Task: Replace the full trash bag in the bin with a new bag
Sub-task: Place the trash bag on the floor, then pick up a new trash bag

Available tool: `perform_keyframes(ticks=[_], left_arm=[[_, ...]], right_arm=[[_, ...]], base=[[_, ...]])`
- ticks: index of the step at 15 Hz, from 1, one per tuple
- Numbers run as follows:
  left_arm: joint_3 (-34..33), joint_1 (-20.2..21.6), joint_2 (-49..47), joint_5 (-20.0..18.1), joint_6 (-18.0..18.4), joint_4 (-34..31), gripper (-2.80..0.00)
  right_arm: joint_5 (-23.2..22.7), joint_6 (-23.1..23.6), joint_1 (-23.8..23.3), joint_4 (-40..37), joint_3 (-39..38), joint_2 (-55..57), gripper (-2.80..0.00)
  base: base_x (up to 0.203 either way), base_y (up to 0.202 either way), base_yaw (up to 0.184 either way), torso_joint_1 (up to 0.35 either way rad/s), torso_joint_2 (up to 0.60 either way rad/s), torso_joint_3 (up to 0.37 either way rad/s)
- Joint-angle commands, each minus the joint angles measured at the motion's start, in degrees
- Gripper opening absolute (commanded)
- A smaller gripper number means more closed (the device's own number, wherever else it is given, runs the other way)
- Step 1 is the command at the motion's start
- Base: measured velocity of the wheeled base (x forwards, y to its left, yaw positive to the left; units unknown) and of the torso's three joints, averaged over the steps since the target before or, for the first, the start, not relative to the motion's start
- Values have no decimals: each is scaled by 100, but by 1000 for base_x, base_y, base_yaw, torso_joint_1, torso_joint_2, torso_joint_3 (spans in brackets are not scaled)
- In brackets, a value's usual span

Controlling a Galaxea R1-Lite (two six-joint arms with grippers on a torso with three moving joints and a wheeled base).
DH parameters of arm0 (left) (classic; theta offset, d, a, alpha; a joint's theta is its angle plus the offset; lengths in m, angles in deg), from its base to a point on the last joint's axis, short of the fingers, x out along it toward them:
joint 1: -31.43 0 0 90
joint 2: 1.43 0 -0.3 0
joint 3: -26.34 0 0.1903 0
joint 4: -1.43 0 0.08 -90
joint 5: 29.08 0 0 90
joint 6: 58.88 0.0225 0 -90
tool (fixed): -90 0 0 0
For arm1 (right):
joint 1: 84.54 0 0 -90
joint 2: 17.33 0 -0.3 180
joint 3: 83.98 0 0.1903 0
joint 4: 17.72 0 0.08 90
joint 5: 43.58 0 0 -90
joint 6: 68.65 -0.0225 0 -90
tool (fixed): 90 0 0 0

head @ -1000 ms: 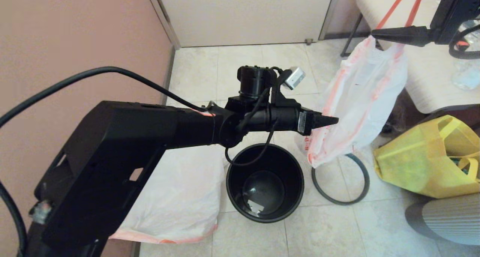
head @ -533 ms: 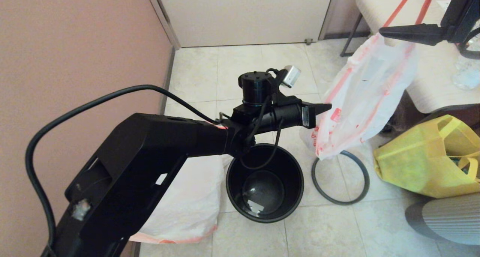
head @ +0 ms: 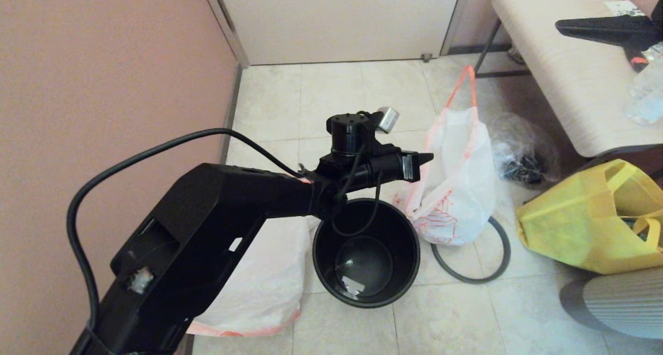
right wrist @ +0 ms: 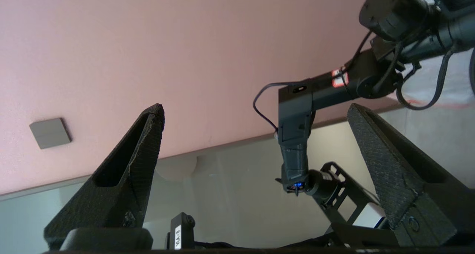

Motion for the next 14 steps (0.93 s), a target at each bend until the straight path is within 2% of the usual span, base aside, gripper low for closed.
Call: perform_keyframes(ticks=[1,3,5,8,10,11,13,14], left_arm=[[-1,24,-13,-22,-22,5,-280],[-1,17,110,-12,-22,-105,-280],[-1,17,414,87,-27,-725,-280],[-118,69,898,839,-99,-1176,-280],[-629,148,1535,1135,-222,-1516,-280],[-1051,196,1906,1199,-239,-1611,-280],[-2143,313,2691,1342,-255,-1654,-280],[-2772,361,3051,1565,-258,-1663,-280]], right_arm=[[-25,-32,-95,-24,6,-129,0],[25,-17,-257,-45,-2,-228,0],[104,-8,-470,-249,-11,-372,0],[197,69,-523,-806,12,-592,0],[430,251,-530,-1177,0,-471,0],[713,566,-536,-1526,-1,-373,0],[1077,1655,-500,-2245,-32,-315,0],[1499,2117,-427,-2663,-60,-299,0]], base=[[0,0,0,0,0,0],[0,0,0,0,0,0],[0,0,0,0,0,0],[0,0,0,0,0,0],[0,0,0,0,0,0],[0,0,0,0,0,0],[0,0,0,0,0,0],[0,0,0,0,0,0]])
